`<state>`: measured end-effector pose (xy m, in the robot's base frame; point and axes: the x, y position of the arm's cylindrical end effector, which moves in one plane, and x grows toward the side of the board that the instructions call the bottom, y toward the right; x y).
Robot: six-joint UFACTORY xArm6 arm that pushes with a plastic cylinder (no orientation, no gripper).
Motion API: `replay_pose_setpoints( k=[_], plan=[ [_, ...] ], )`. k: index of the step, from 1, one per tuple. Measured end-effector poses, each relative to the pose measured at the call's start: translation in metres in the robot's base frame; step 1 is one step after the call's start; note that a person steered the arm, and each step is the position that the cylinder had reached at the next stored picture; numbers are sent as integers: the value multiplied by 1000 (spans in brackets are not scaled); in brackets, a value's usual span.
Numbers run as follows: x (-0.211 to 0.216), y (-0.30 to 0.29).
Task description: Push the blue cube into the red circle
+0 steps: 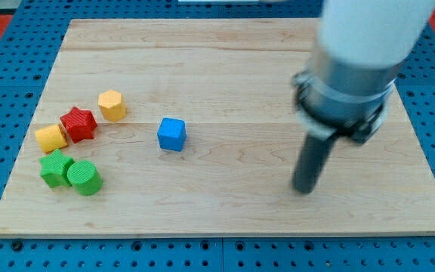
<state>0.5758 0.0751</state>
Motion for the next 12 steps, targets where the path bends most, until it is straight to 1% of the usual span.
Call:
replay_pose_setpoints(
  k=[1,2,3,4,5,6,7,8,9,10,11,12],
  plan=[
    [-12,-90],
    [-61,-138],
    [-87,-181],
    [-145,-131],
    [-177,-109],
    [-187,-104],
    [-159,-150],
    [-127,-97],
    [-177,-89],
    [-221,-54],
    [-220,-54],
    [-190,-93]
  ],
)
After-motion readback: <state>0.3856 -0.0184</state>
